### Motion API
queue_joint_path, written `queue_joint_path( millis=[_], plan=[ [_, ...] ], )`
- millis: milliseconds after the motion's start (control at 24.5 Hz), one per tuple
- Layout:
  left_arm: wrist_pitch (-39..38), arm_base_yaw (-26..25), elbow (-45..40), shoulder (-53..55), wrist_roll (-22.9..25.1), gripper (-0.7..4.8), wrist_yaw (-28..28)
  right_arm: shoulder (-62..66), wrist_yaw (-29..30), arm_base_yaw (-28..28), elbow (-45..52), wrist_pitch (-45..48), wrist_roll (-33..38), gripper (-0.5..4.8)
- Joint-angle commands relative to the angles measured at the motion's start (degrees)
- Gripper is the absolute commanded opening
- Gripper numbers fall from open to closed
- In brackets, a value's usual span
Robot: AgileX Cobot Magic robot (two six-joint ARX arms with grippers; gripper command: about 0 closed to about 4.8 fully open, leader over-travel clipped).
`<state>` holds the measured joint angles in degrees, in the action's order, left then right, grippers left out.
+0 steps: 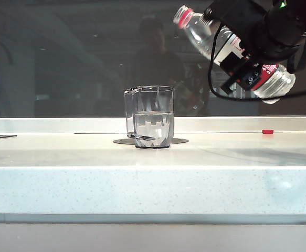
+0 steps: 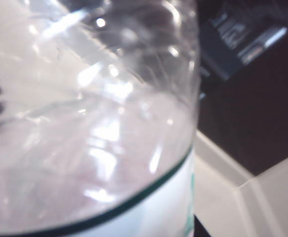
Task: Pick up the mineral water bottle on the table and pour water into the mug until it's half full.
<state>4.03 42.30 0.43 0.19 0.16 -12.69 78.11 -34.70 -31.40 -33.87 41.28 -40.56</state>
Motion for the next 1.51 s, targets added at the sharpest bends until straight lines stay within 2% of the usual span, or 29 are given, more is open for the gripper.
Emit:
queue_joint_path(
  millis=[41, 82, 204, 367, 490, 694, 938, 1061, 1183, 1306, 1469, 1510],
  plan=[
    [0.74, -0.11, 0.13, 0.02, -0.15, -0.04, -0.15, -0.61, 0.63, -0.02, -0.50, 2.27, 12.96, 2.61],
    [0.74, -0.11, 0.13, 0.02, -0.15, -0.04, -0.15, -0.61, 2.32, 0.11, -0.46, 2.25, 19.26, 2.61],
    [0.74, -0.11, 0.13, 0.02, -0.15, -0.04, -0.15, -0.57, 4.57, 0.22, -0.22, 2.29, 26.45, 2.61],
    [0.74, -0.11, 0.13, 0.02, -0.15, -0.04, -0.15, -0.42, 8.33, 0.72, 0.76, 3.37, 33.18, 2.61],
    [0.74, -0.11, 0.13, 0.02, -0.15, -0.04, -0.15, -0.07, 12.00, 2.10, 3.45, 7.91, 37.09, 2.61],
    [0.72, -0.11, 0.13, 0.02, -0.15, -0.04, -0.15, 1.09, 14.99, 5.27, 9.44, 16.70, 39.56, 2.61],
    [0.74, -0.11, 0.13, 0.02, -0.15, -0.04, -0.15, 4.15, 20.04, 8.15, 10.49, 20.02, 41.77, 2.61],
    [0.74, -0.11, 0.13, 0.02, -0.15, -0.04, -0.13, 11.43, 21.77, 9.07, 10.47, 31.65, 42.07, 2.65],
    [0.74, -0.11, 0.13, 0.02, -0.15, -0.04, -0.15, 17.20, 22.47, 9.55, 10.16, 38.34, 42.14, 2.65],
    [0.72, -0.11, 0.13, 0.02, -0.15, -0.04, -0.15, 20.76, 23.32, 9.55, 9.77, 39.39, 43.28, 2.66],
    [0.74, -0.11, 0.13, 0.02, -0.15, -0.04, -0.15, 21.22, 24.24, 9.57, 9.77, 39.39, 43.98, 2.89],
    [0.72, -0.11, 0.13, 0.02, -0.15, -0.04, -0.15, 21.22, 24.33, 9.57, 9.79, 39.39, 43.95, 3.10]
  ],
)
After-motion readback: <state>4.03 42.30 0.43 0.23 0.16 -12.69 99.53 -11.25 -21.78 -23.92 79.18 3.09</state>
